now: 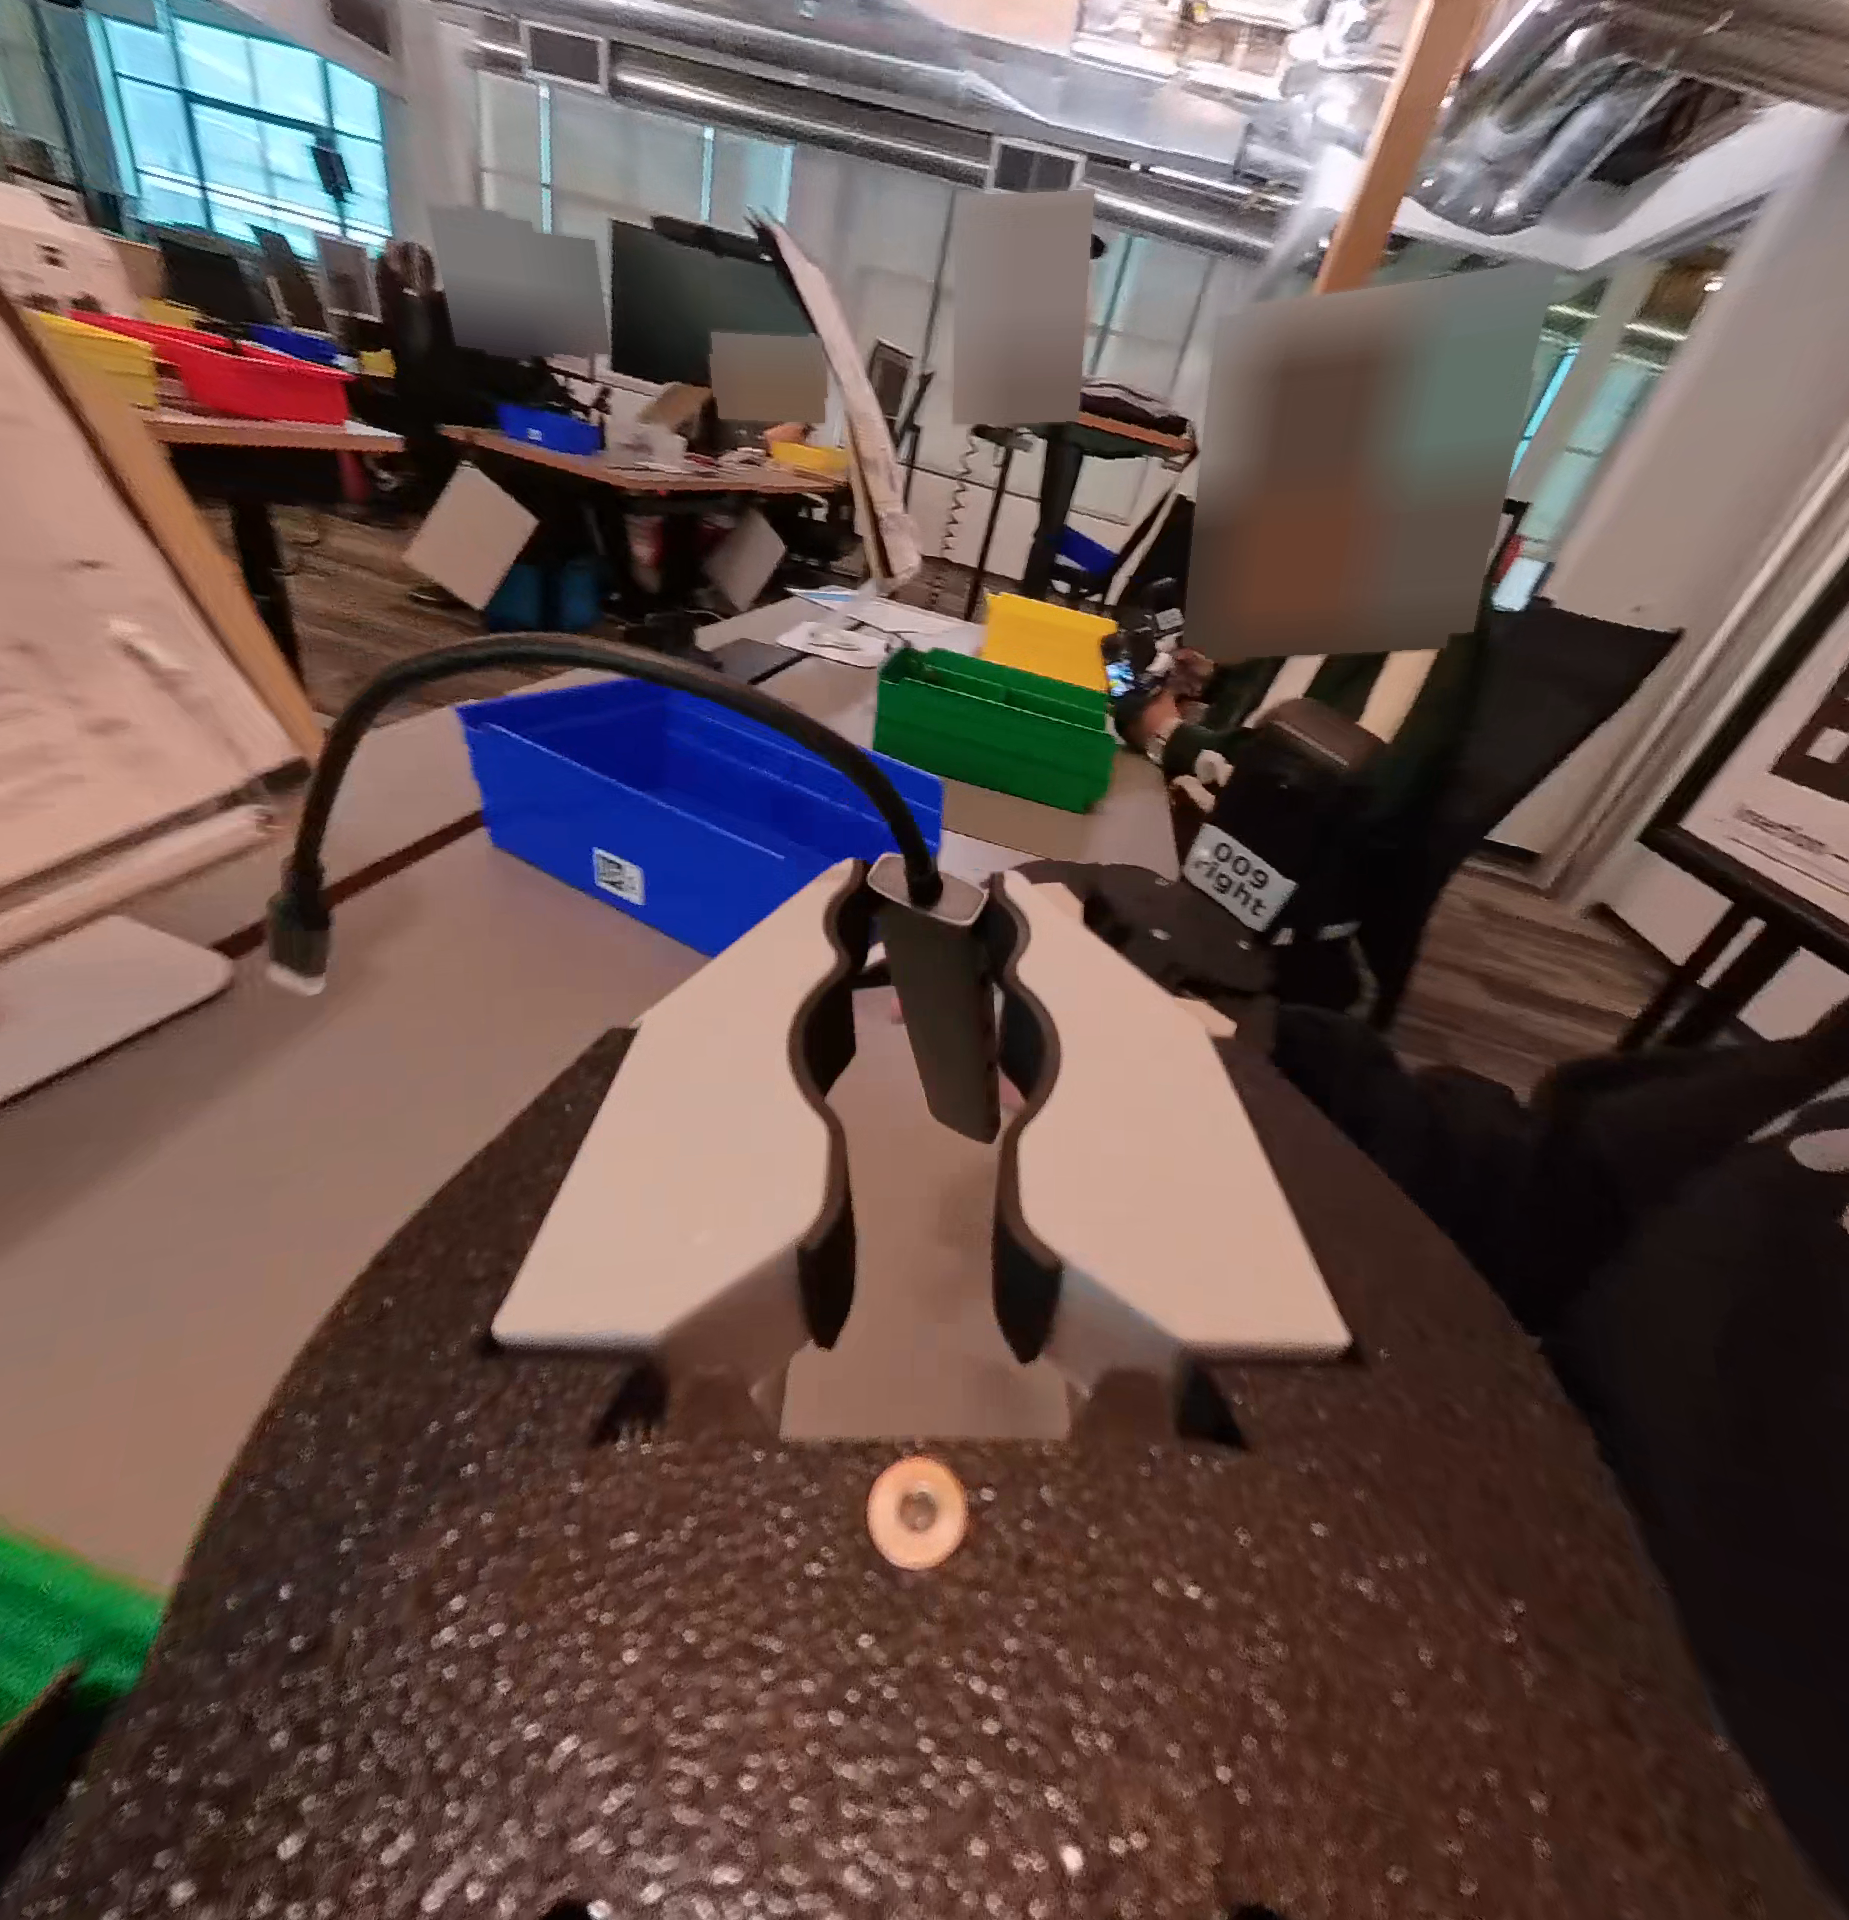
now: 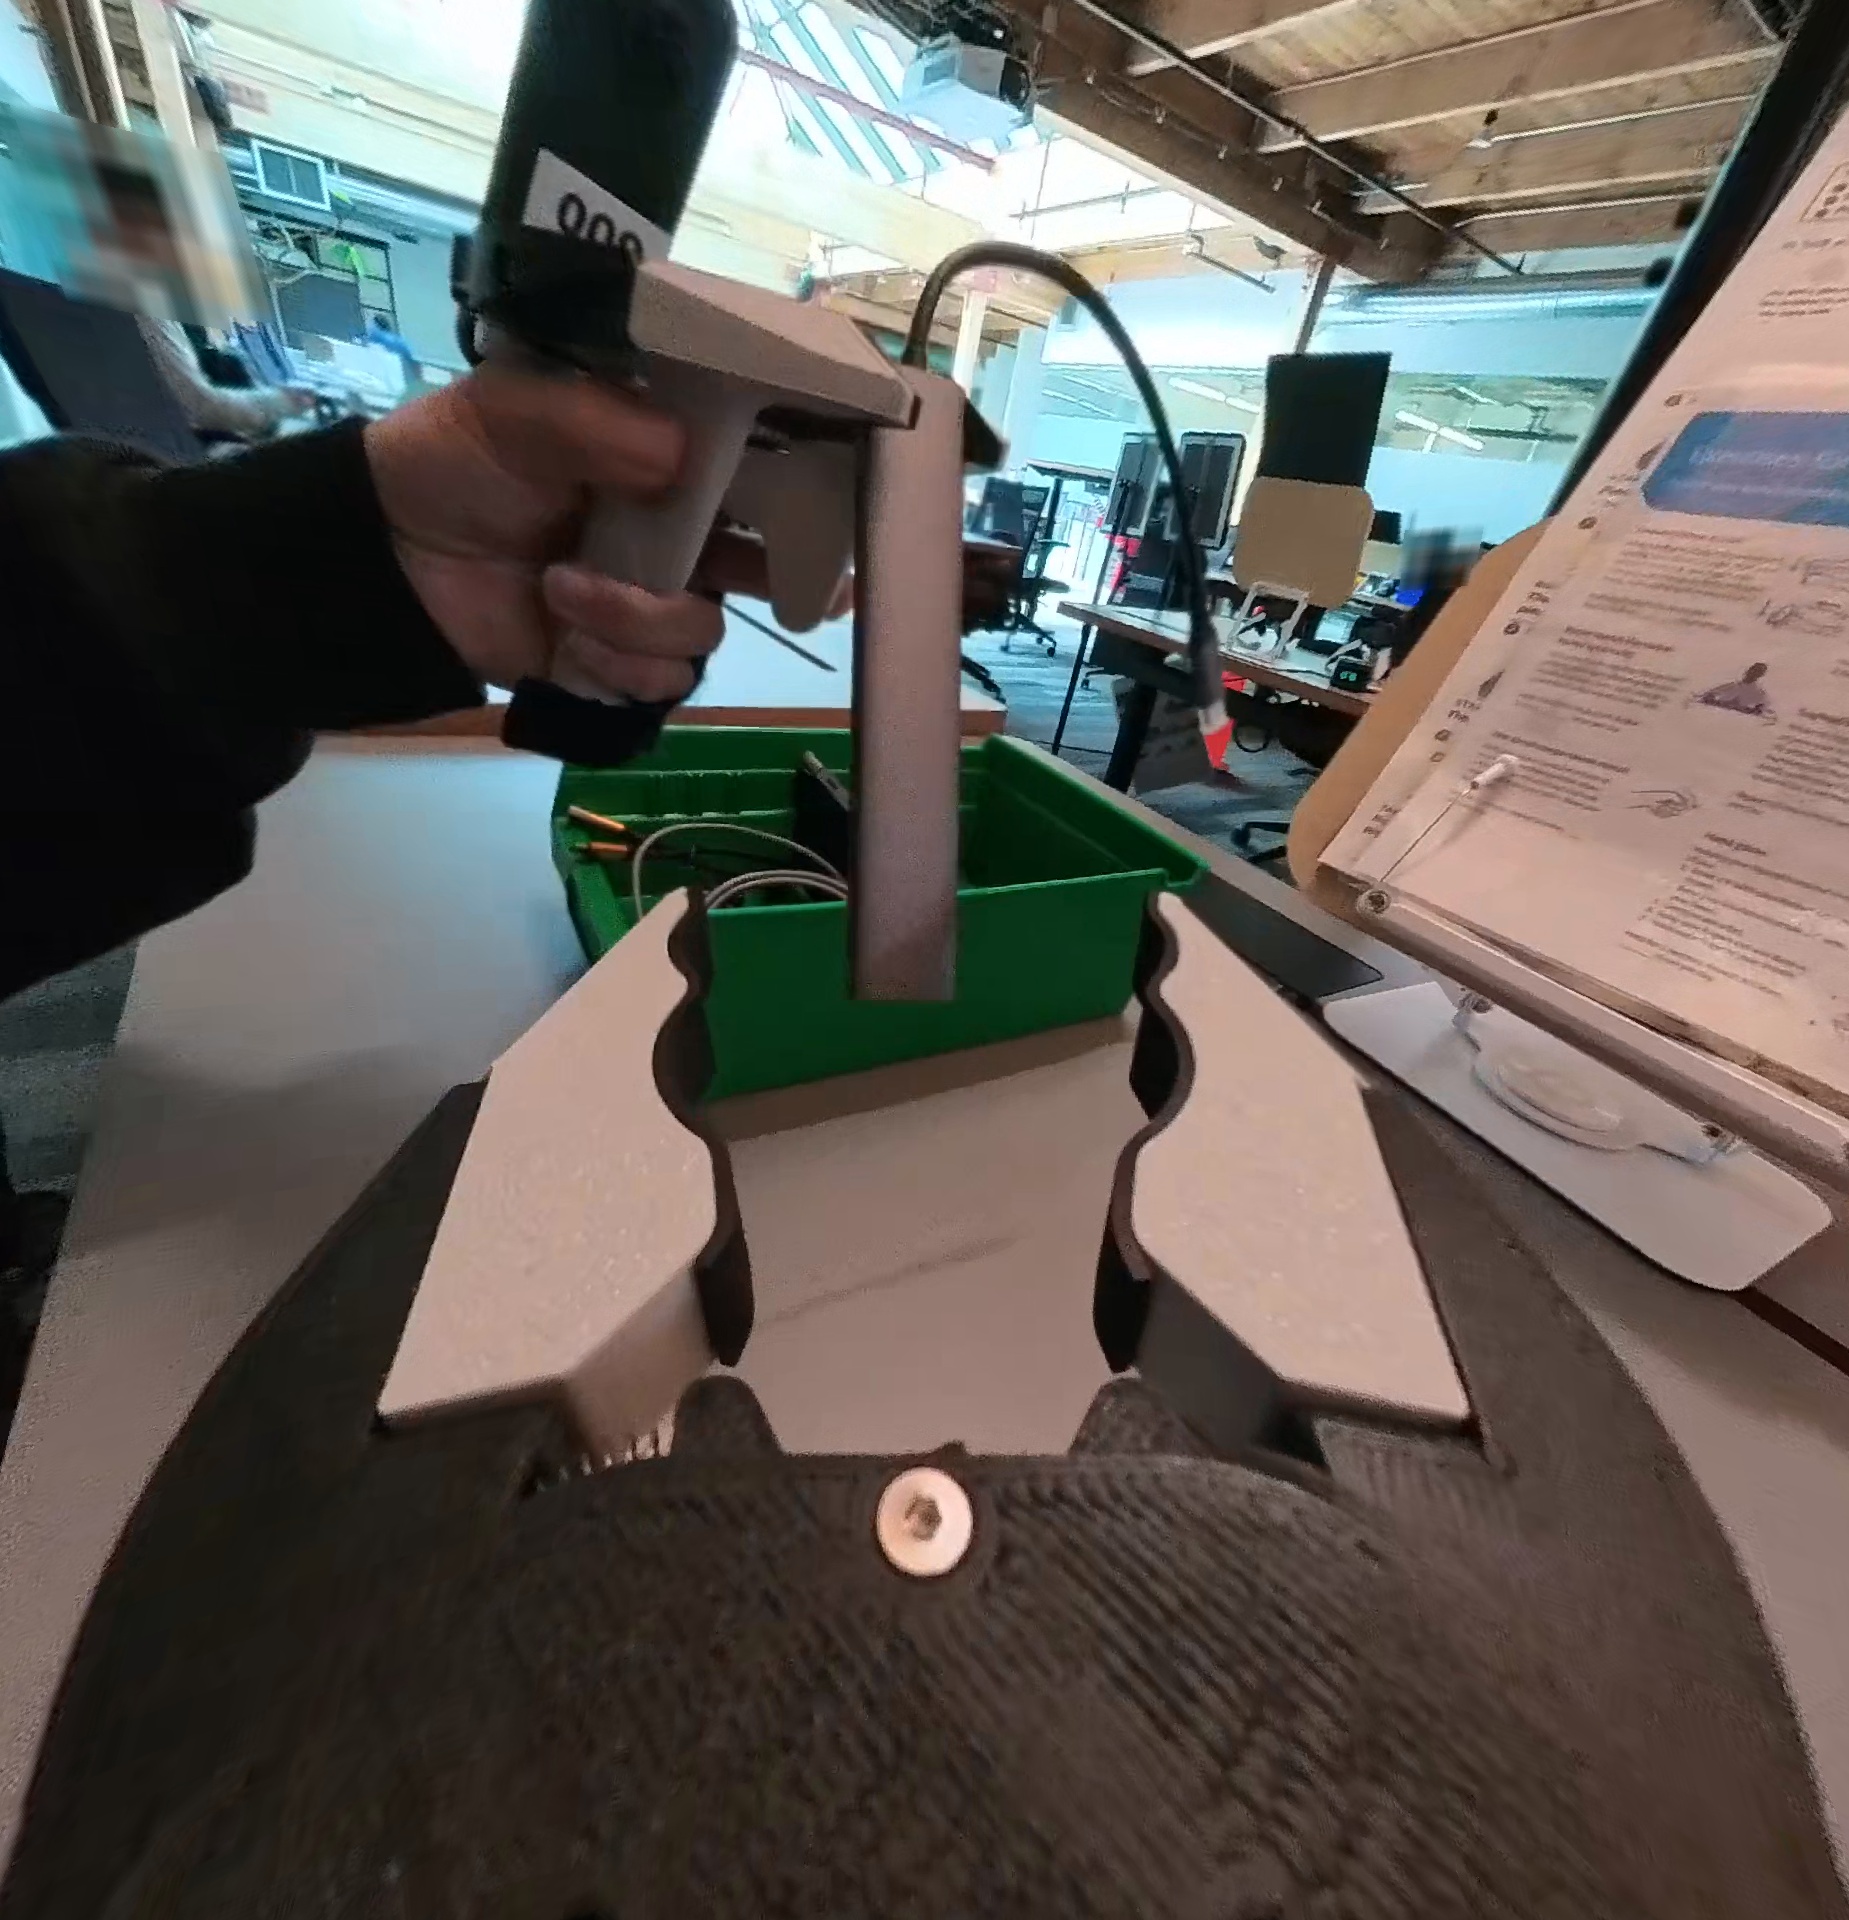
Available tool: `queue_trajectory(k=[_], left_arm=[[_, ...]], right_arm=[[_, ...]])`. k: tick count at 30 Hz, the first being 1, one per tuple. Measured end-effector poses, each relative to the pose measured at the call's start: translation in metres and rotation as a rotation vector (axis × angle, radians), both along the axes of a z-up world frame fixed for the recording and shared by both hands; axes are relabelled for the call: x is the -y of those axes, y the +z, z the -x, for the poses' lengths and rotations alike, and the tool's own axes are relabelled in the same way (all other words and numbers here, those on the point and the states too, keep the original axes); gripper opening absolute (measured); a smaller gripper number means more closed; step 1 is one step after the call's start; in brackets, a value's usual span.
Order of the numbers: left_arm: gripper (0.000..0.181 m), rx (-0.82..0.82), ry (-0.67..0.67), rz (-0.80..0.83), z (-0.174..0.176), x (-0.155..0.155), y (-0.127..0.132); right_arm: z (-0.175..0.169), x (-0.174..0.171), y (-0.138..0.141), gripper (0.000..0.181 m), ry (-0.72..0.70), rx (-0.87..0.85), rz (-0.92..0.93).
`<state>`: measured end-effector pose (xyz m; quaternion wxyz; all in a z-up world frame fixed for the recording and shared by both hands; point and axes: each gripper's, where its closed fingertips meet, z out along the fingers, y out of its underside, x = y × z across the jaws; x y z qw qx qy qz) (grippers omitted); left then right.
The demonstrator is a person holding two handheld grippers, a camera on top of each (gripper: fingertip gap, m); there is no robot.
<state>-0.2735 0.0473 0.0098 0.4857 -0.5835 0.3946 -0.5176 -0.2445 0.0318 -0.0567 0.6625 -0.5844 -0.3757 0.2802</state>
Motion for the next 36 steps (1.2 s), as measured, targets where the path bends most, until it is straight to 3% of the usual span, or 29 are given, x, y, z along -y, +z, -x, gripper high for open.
queue_trajectory(k=[8, 11, 14, 18, 22, 26, 30, 36], left_arm=[[0.020, -0.083, -0.024, 0.004, -0.026, 0.013, -0.036], [0.020, -0.134, 0.007, -0.033, -0.030, 0.010, -0.037], [0.021, -0.111, 0.036, -0.036, -0.039, 0.010, -0.026], [0.063, -0.124, 0.107, -0.067, -0.044, 0.013, -0.025], [0.061, -0.197, 0.223, -0.248, -0.039, 0.021, -0.052], [0.053, -0.333, 0.472, -0.631, -0.032, 0.020, -0.071], [0.051, -0.494, 0.547, -0.905, -0.048, 0.027, -0.083], [0.029, -0.534, 0.683, -1.069, -0.048, 0.024, -0.072]], right_arm=[[0.014, 0.008, -0.016, 0.025, 0.070, 0.072, -0.062], [0.016, 0.003, -0.021, 0.024, 0.063, 0.076, -0.027], [0.014, 0.002, -0.014, 0.022, 0.117, -0.087, 0.064], [-0.001, -0.003, 0.007, 0.022, 0.214, -0.436, 0.235], [-0.031, -0.011, 0.029, 0.022, 0.230, -0.716, 0.329], [-0.047, -0.018, 0.038, 0.022, 0.261, -0.930, 0.456], [-0.037, -0.014, 0.038, 0.022, 0.299, -1.003, 0.527], [-0.026, -0.010, 0.038, 0.022, 0.318, -0.976, 0.540]])
